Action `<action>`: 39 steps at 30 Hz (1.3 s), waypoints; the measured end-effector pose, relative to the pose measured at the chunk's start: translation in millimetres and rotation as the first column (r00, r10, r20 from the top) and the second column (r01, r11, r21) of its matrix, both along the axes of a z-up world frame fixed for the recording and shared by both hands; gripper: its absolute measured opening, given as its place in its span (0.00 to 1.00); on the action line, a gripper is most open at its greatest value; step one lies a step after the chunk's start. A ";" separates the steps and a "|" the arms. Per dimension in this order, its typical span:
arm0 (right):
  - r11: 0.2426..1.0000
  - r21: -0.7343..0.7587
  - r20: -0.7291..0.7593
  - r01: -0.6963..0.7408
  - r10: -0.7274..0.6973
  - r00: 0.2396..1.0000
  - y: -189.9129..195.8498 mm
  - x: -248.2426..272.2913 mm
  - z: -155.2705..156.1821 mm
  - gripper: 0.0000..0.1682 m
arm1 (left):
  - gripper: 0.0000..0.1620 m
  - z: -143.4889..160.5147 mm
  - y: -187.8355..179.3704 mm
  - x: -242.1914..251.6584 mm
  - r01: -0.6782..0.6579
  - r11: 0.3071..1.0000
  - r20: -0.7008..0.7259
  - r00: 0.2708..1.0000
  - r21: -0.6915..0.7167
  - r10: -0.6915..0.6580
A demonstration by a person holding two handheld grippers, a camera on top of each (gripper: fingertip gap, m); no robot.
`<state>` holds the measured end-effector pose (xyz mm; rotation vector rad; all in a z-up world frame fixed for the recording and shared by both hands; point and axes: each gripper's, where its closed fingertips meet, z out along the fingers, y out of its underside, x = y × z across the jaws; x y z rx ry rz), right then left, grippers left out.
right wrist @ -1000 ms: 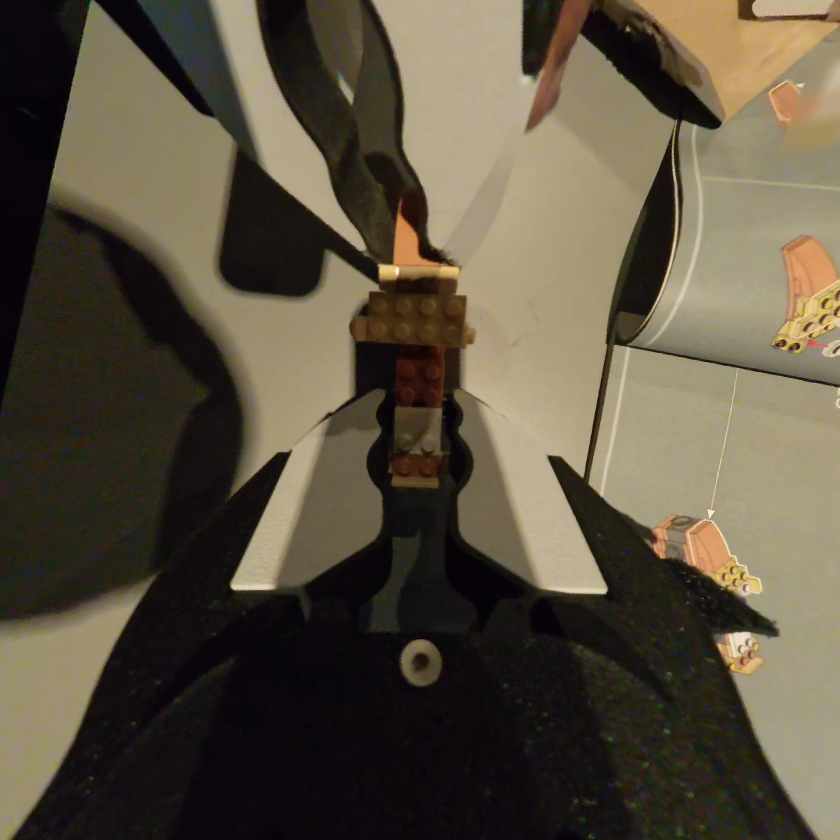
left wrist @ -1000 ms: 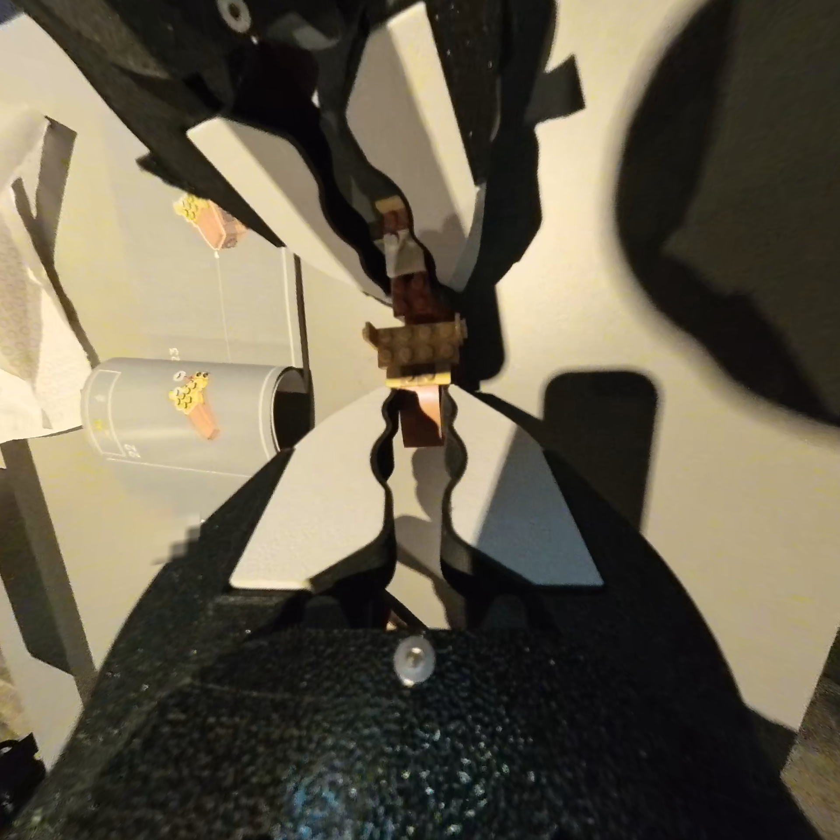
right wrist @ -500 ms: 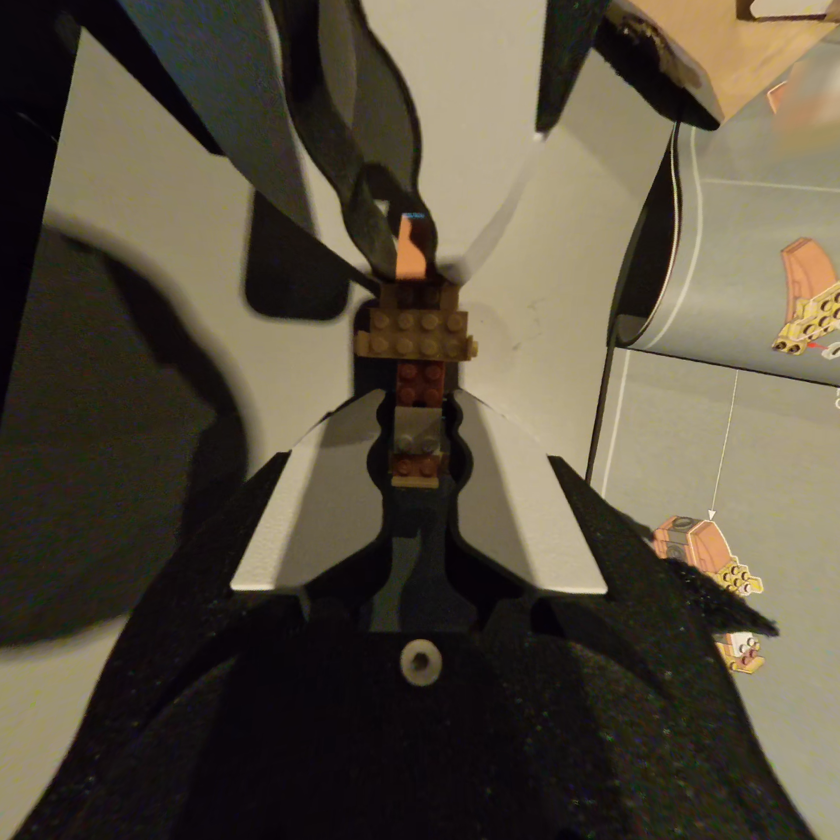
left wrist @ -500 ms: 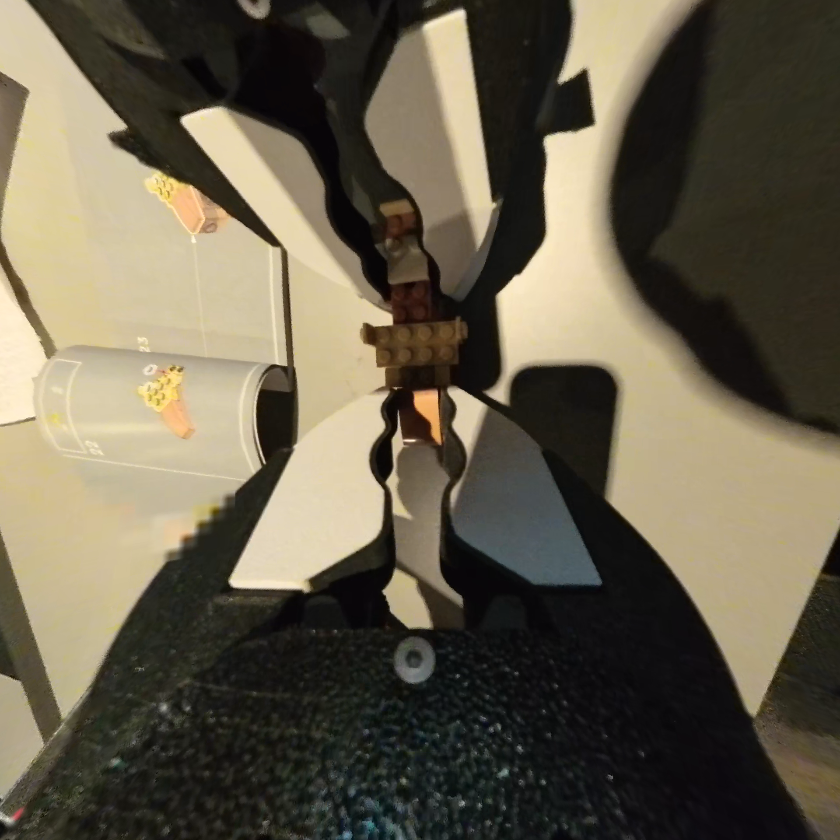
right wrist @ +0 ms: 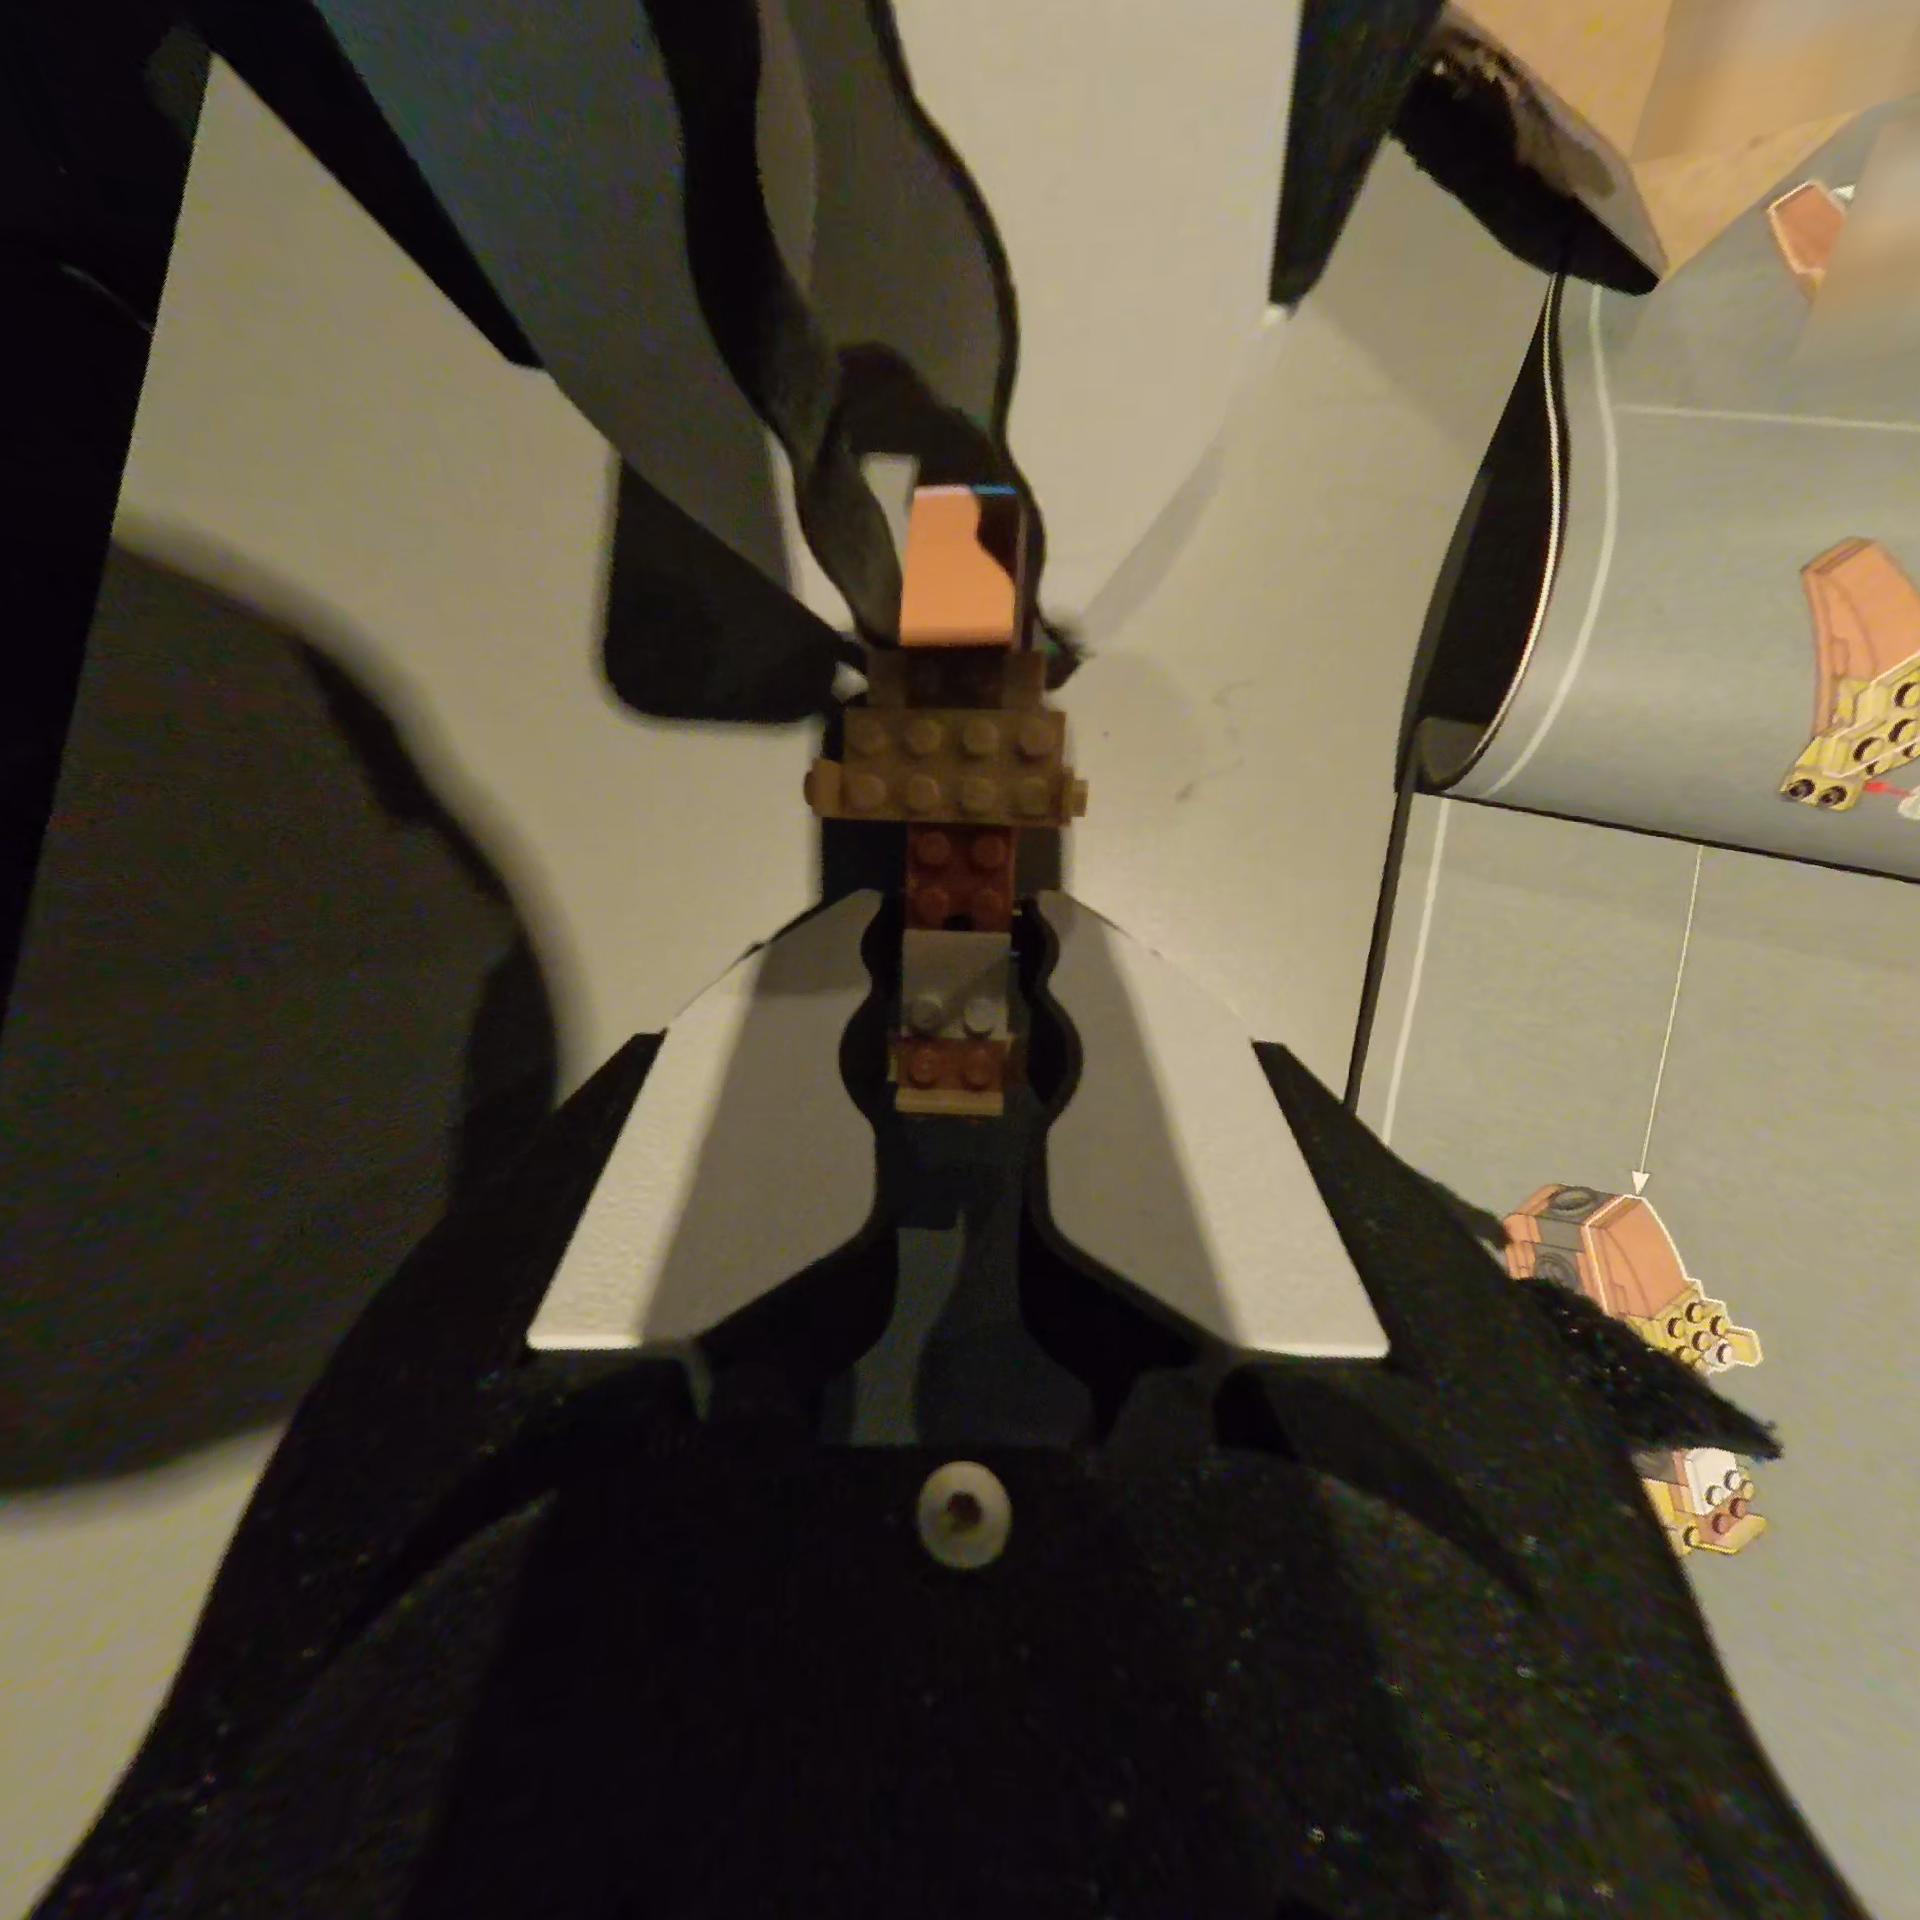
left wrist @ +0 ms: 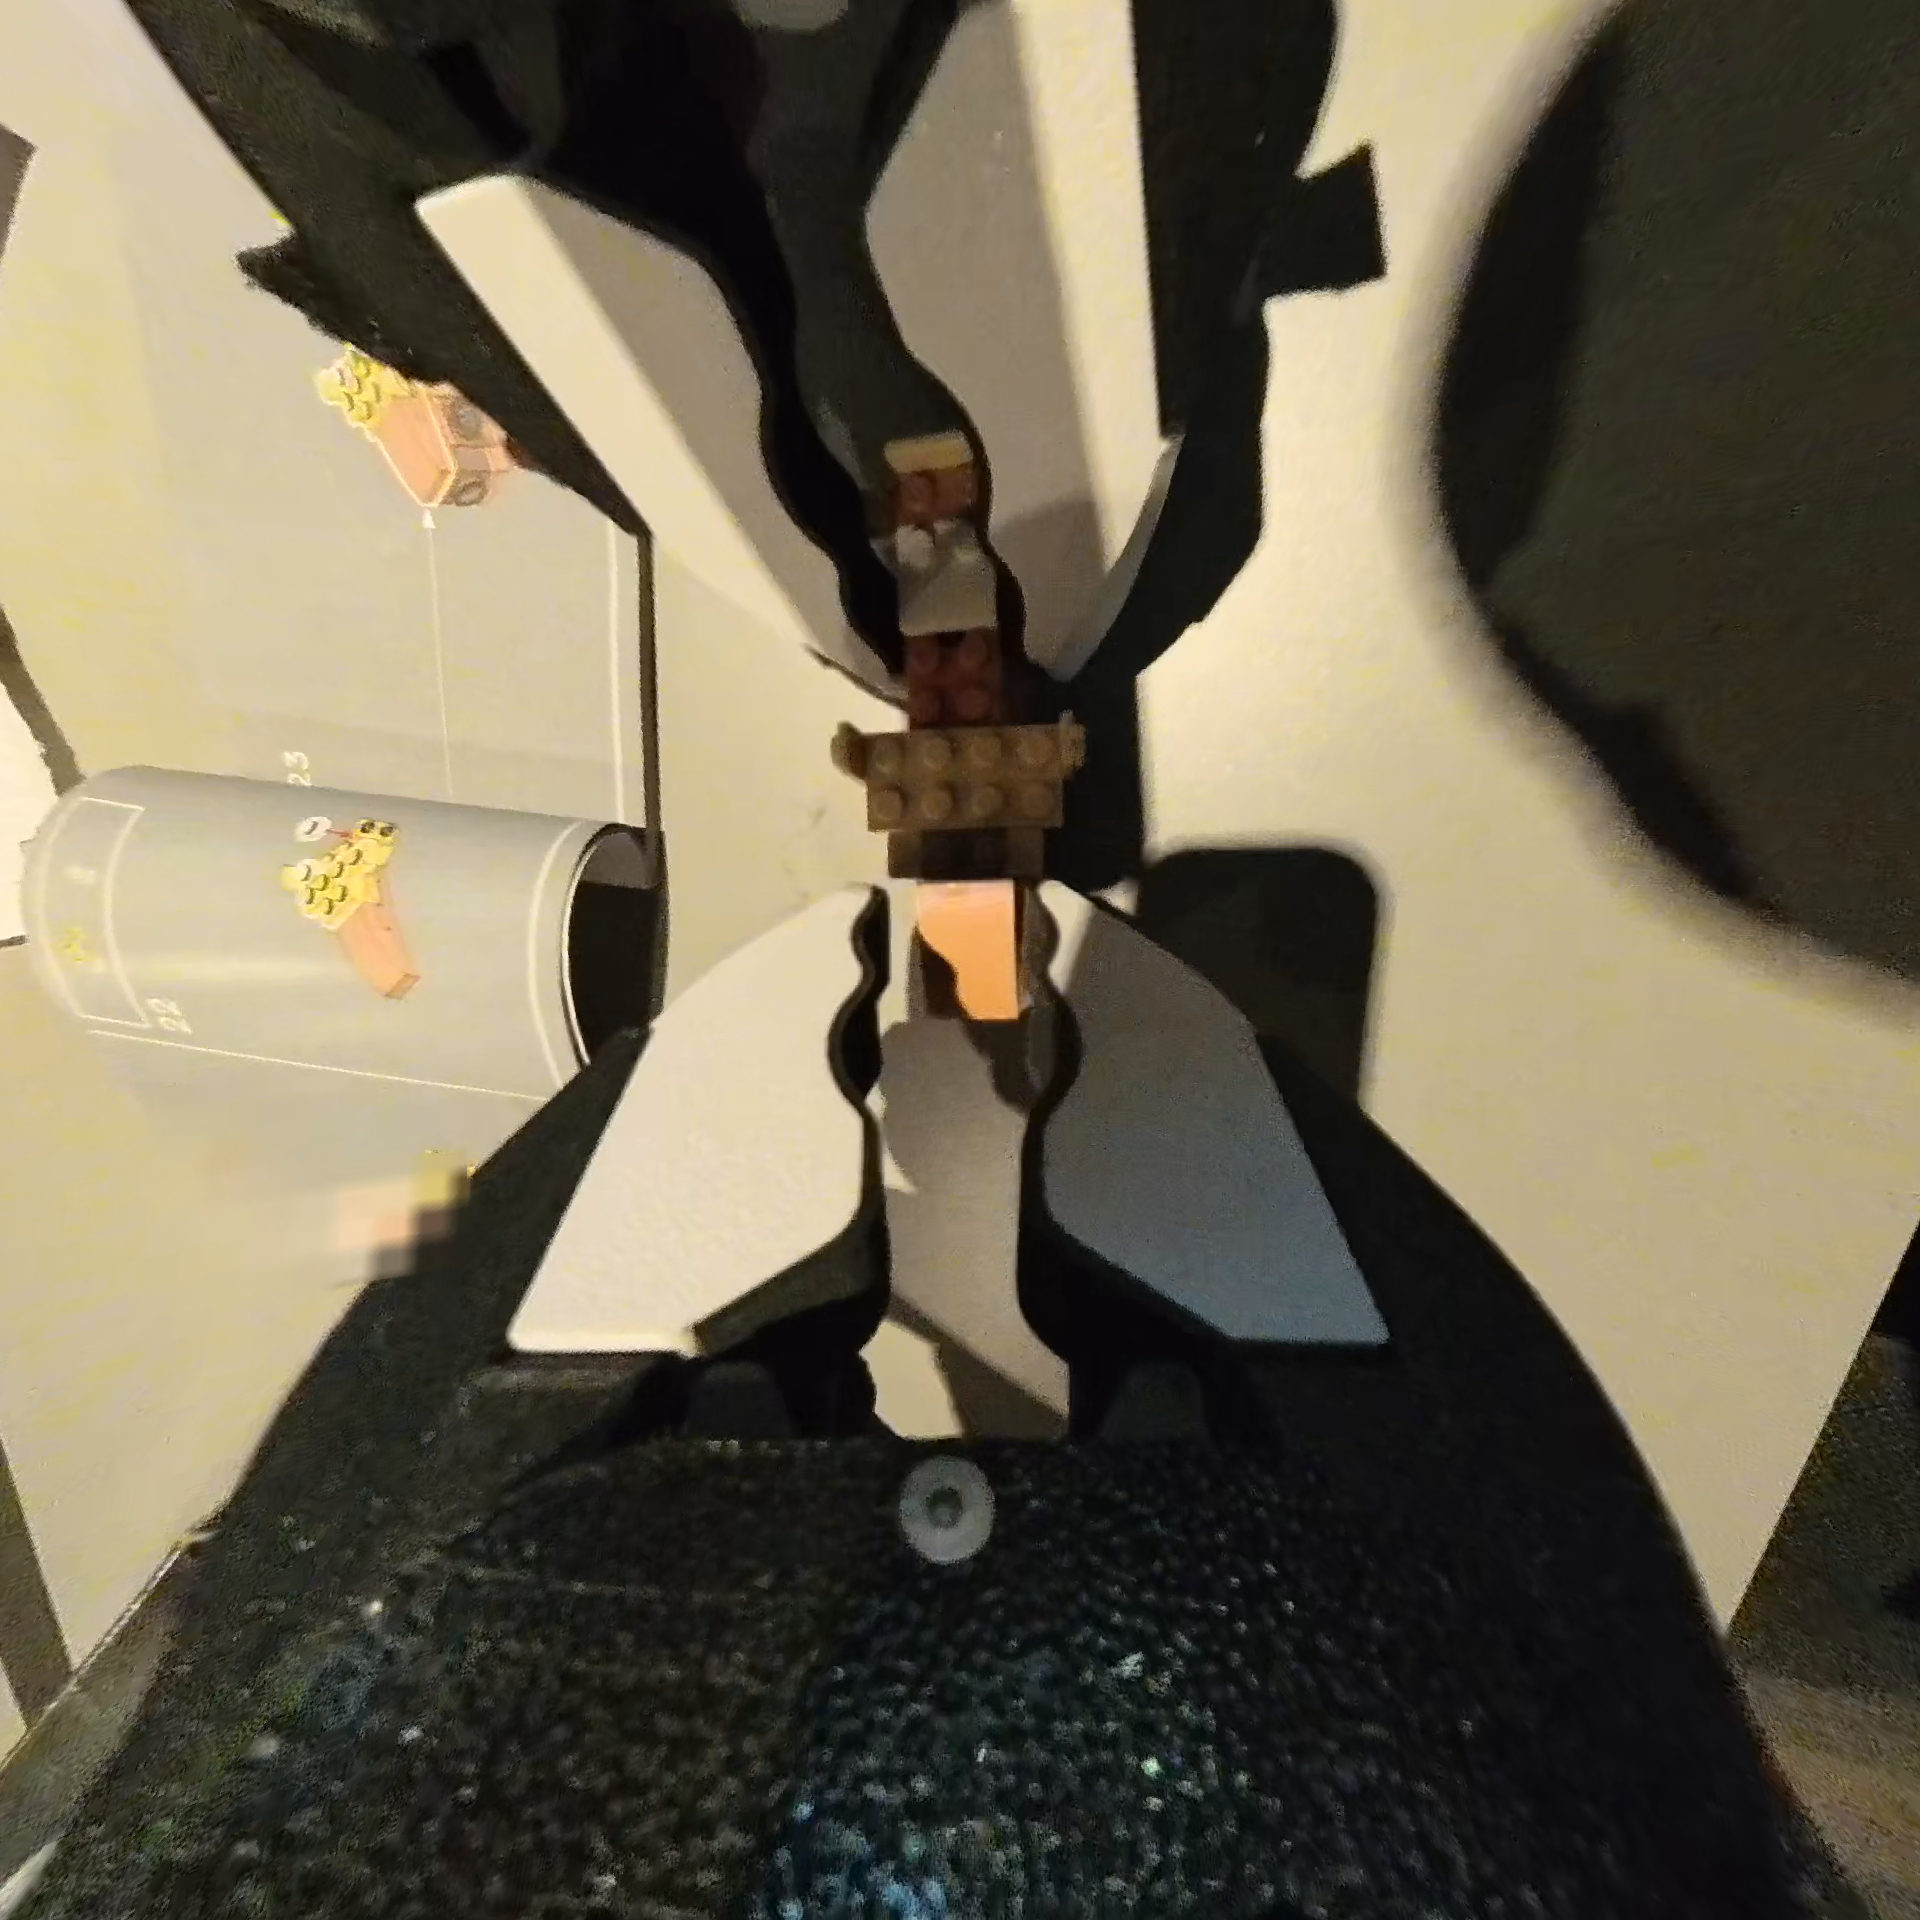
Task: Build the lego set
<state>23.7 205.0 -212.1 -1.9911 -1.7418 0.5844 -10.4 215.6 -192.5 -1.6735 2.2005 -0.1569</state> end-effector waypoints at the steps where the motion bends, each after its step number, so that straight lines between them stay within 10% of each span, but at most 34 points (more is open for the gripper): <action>1: 1.000 -0.001 -0.001 0.000 0.000 1.000 0.1 0.1 0.0 0.13 | 0.15 -0.4 -0.6 0.0 0.000 1.000 0.002 1.000 -0.009 0.000; 14: 1.000 -0.006 -0.025 0.005 -0.005 1.000 1.1 0.4 0.2 0.13 | 0.28 11.5 -6.8 -3.7 -0.135 0.966 0.181 0.967 -0.220 0.176; 19: 1.000 -0.008 -0.053 0.001 -0.002 0.999 -0.9 3.3 0.8 0.13 | 0.29 24.7 -7.3 -5.5 -0.298 0.745 0.340 0.747 -0.597 0.571; 27: 0.999 0.016 -0.067 0.033 -0.032 0.997 2.8 19.4 6.1 0.13 | 0.36 23.9 -5.4 -5.5 -0.212 0.261 0.176 0.351 -0.942 0.920; 39: 0.996 0.089 -0.127 0.029 -0.018 0.992 -1.1 26.4 21.2 0.13 | 0.42 20.6 -10.0 20.6 -0.260 0.172 0.072 0.352 -0.950 0.933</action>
